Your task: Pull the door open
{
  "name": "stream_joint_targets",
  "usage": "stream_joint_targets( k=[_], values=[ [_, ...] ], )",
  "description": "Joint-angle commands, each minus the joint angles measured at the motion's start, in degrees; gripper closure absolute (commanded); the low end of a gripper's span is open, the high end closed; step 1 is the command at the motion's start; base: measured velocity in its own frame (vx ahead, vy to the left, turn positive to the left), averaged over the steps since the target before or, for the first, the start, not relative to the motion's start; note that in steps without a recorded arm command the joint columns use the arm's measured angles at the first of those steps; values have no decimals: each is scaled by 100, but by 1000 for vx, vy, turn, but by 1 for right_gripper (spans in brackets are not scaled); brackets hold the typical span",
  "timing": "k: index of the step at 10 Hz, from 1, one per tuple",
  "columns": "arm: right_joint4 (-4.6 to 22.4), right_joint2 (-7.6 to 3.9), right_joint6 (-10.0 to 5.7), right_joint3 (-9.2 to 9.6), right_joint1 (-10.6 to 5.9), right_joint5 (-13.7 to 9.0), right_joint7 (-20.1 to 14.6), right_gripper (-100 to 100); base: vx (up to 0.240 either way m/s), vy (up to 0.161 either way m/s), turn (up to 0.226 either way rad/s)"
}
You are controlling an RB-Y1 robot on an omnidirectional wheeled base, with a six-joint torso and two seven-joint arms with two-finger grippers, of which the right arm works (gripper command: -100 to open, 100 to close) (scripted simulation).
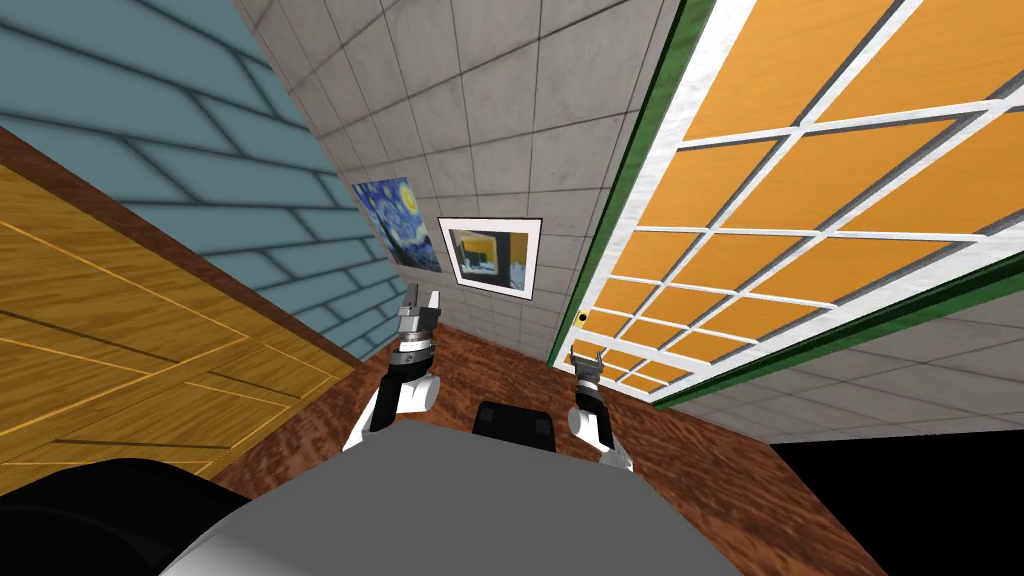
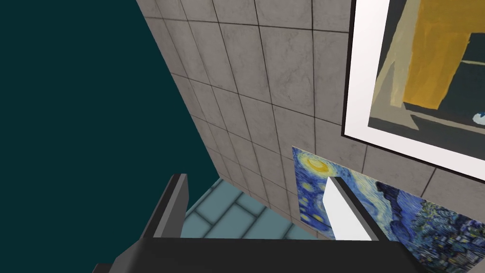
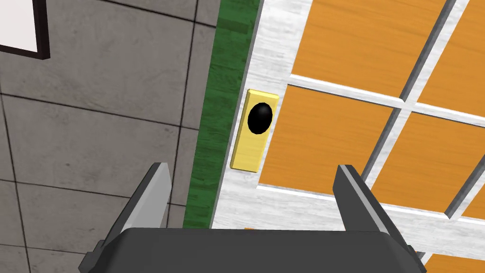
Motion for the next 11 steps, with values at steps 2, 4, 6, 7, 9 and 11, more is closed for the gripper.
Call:
stream_joint_targets(
  k=[2, 4, 6, 7, 9, 11],
  values=[
    [303, -34, -47, 51, -132, -186, -260, -100, 63, -71, 104],
    [589, -65, -103, 110, -238, -378, -519, -100, 68, -71, 112],
    [839, -92, -151, 162, -330, -546, -744, -100, 82, -99, 135],
    [991, -108, -180, 193, -387, -648, -882, -100, 86, -109, 166],
    [1241, -134, -229, 245, -479, -817, -1108, -100, 81, -104, 114],
    [1459, -157, -271, 290, -560, -963, -1304, -100, 66, -89, 109]
  ],
)
